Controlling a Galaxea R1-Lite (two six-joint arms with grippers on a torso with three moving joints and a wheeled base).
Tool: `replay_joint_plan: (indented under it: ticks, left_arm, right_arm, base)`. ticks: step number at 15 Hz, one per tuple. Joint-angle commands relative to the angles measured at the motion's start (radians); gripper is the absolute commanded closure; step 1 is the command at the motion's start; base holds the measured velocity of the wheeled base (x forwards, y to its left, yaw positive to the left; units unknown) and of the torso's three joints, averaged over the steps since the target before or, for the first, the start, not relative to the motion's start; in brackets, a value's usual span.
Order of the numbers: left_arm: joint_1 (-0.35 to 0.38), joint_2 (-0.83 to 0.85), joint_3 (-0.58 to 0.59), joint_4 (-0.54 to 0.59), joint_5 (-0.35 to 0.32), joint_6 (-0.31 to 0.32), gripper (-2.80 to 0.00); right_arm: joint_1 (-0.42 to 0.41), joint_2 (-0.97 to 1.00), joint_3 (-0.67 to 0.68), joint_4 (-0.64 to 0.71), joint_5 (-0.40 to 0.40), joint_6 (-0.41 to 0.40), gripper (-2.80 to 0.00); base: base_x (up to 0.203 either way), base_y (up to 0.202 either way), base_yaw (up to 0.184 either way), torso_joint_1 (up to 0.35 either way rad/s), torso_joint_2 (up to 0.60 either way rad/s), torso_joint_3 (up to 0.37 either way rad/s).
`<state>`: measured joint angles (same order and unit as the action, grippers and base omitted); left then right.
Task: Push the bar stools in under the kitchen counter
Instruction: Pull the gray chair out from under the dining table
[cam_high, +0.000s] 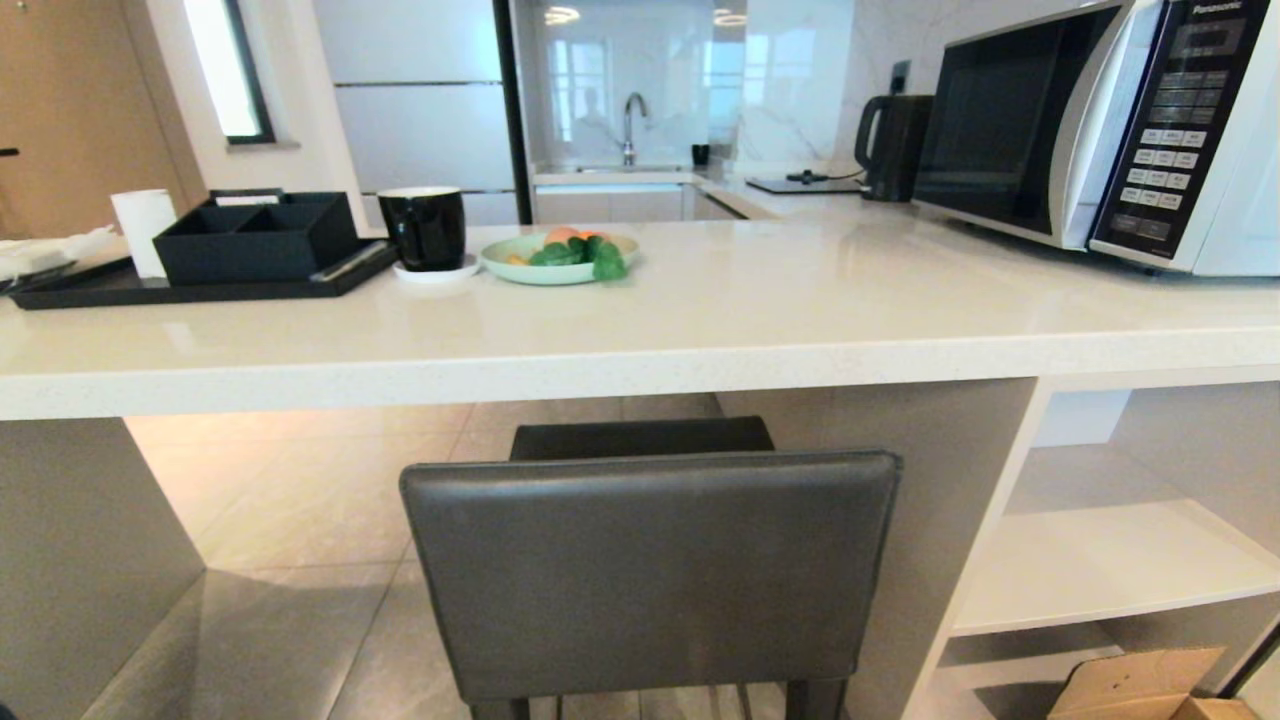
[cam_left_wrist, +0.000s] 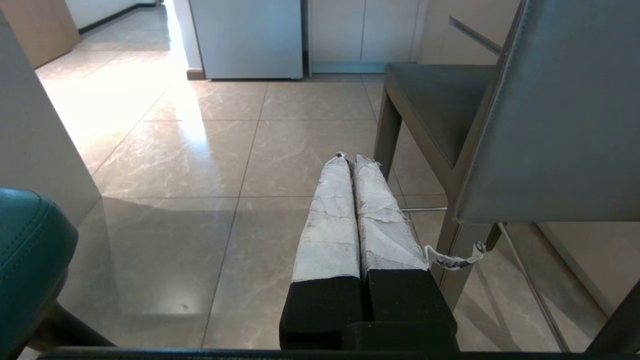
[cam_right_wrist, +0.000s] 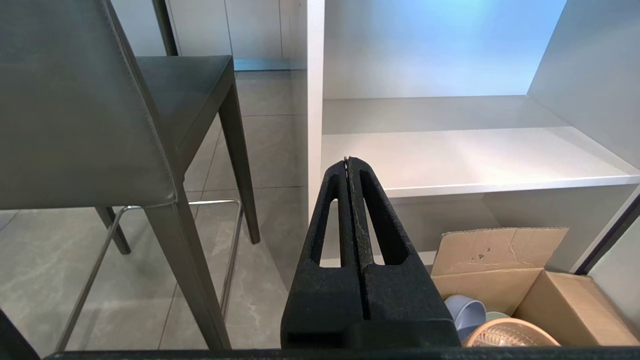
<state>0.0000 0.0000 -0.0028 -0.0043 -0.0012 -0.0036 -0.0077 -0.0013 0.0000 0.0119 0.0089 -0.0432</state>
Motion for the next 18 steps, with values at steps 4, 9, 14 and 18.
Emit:
replay_joint_plan:
  ticks: [4, 9, 14, 18]
  left_arm:
    - [0.0, 0.002, 0.0, 0.0, 0.001, -0.003, -2.8]
    - [0.0, 0.0, 0.0, 0.0, 0.0, -0.001, -2.8]
    - [0.0, 0.0, 0.0, 0.0, 0.0, -0.001, -2.8]
    - [0.002, 0.0, -0.004, 0.008, -0.007, 0.031, -2.8]
  right_arm:
    - [0.0, 0.0, 0.0, 0.0, 0.008, -0.004, -2.8]
    - [0.0, 0.0, 0.0, 0.0, 0.002, -0.001, -2.8]
    - [0.0, 0.0, 0.0, 0.0, 0.0, 0.005, -2.8]
    - [0.001, 0.0, 0.0, 0.0, 0.006, 0.003, -2.8]
  base:
    - [0.0, 0.0, 0.0, 0.0, 0.0, 0.0]
    - [0.0, 0.0, 0.0, 0.0, 0.0, 0.0]
    - [0.0, 0.0, 0.0, 0.0, 0.0, 0.0]
    - [0.0, 0.0, 0.0, 0.0, 0.0, 0.0]
